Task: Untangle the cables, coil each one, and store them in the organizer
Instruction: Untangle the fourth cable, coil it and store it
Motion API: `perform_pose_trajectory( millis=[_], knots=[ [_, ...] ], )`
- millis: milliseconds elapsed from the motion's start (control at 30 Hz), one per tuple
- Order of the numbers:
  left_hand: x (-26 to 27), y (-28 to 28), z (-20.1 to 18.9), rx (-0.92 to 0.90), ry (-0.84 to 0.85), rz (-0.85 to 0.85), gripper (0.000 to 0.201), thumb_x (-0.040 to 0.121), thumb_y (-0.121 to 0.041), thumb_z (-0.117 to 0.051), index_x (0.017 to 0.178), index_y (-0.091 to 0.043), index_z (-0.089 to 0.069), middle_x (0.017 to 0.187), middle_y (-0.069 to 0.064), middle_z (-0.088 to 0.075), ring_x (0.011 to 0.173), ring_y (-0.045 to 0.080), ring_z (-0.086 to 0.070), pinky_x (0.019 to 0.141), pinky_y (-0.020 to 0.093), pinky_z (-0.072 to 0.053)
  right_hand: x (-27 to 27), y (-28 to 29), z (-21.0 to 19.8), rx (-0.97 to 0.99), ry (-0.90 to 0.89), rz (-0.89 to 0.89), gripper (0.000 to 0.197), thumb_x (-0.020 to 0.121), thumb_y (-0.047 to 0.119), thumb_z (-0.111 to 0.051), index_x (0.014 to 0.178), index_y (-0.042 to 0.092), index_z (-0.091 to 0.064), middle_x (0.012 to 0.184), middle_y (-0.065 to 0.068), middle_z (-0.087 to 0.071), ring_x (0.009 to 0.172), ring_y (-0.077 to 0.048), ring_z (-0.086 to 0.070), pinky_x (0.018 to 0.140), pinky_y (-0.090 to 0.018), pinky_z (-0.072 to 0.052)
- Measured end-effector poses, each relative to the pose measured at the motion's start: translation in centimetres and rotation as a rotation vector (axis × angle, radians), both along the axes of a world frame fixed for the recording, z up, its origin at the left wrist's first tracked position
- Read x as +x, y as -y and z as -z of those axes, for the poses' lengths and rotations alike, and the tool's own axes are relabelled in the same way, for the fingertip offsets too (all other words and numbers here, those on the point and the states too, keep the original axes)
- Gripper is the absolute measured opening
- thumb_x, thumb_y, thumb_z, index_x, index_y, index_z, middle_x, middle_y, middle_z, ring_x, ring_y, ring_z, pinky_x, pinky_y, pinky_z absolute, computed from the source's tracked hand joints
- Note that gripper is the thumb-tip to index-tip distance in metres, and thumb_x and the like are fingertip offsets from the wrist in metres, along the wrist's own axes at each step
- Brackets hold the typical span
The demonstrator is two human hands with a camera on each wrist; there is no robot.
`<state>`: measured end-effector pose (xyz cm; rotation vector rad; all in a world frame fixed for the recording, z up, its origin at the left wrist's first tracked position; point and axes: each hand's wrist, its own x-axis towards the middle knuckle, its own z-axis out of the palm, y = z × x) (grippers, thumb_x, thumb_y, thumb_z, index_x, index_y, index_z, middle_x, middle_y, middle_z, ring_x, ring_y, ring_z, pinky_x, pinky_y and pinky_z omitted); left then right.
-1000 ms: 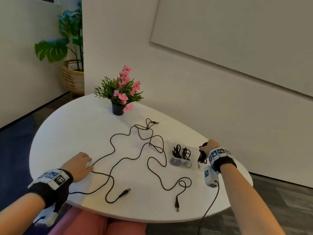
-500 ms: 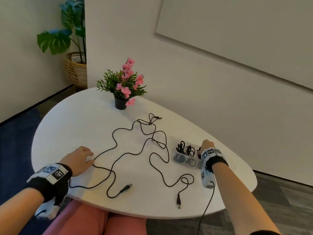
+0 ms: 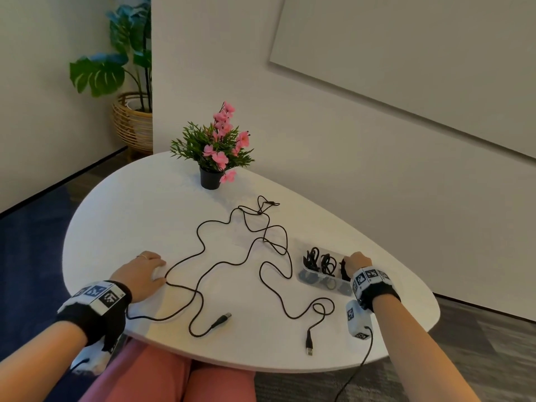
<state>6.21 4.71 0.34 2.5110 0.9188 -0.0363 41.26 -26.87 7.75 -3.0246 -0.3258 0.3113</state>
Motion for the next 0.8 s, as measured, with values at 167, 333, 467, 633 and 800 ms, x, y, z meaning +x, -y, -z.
perform_pose_trajectory(
  millis=[167, 333, 467, 633, 800],
  knots=[
    [0.0, 0.0, 0.2, -0.002, 0.007, -0.001, 0.048, 0.091, -0.035, -0.053, 0.136, -0.021, -0.044, 0.147, -0.002, -0.031, 0.127, 0.014, -0.042, 0.106, 0.029, -0.035, 1.0, 0.3, -0.1, 0.173, 0.015, 0.148, 0.036, 0.088, 0.017, -0.059, 0.119, -0.002, -0.056, 0.123, -0.02, -0.057, 0.114, -0.033, -0.054, 0.078, -0.03, -0.04],
    [-0.1, -0.1, 0.4, -0.007, 0.023, -0.002, 0.046, 0.092, -0.034, -0.053, 0.135, -0.021, -0.045, 0.147, -0.003, -0.032, 0.127, 0.014, -0.042, 0.106, 0.029, -0.035, 1.2, 0.0, -1.0, 0.167, 0.001, 0.208, 0.038, 0.078, 0.028, -0.075, 0.065, 0.002, -0.05, 0.067, -0.009, -0.055, 0.08, -0.028, -0.059, 0.07, -0.03, -0.051],
    [-0.3, -0.2, 0.5, -0.03, 0.03, -0.001, 0.045, 0.092, -0.033, -0.052, 0.135, -0.02, -0.045, 0.147, -0.004, -0.032, 0.128, 0.014, -0.041, 0.108, 0.029, -0.034, 1.2, -1.0, -0.1, 0.152, 0.063, 0.151, 0.038, 0.078, 0.02, -0.075, 0.06, 0.006, -0.044, 0.085, -0.016, -0.067, 0.08, -0.029, -0.063, 0.064, -0.028, -0.05],
    [-0.4, -0.4, 0.5, -0.027, 0.037, 0.003, 0.043, 0.093, -0.034, -0.051, 0.134, -0.022, -0.046, 0.146, -0.005, -0.033, 0.129, 0.013, -0.04, 0.108, 0.03, -0.034, 1.2, -1.0, -0.1, 0.176, 0.027, 0.17, 0.042, 0.078, 0.024, -0.075, 0.059, 0.003, -0.043, 0.064, -0.011, -0.054, 0.07, -0.028, -0.057, 0.055, -0.029, -0.044],
    [-0.5, -0.5, 0.5, -0.029, 0.044, 0.013, 0.043, 0.093, -0.034, -0.05, 0.134, -0.021, -0.047, 0.146, -0.004, -0.033, 0.128, 0.014, -0.041, 0.107, 0.031, -0.035, 1.0, 0.5, -0.4, 0.152, -0.055, 0.176, 0.031, 0.084, 0.019, -0.062, 0.063, 0.003, -0.046, 0.065, -0.009, -0.051, 0.063, -0.024, -0.05, 0.048, -0.024, -0.034]
  ],
)
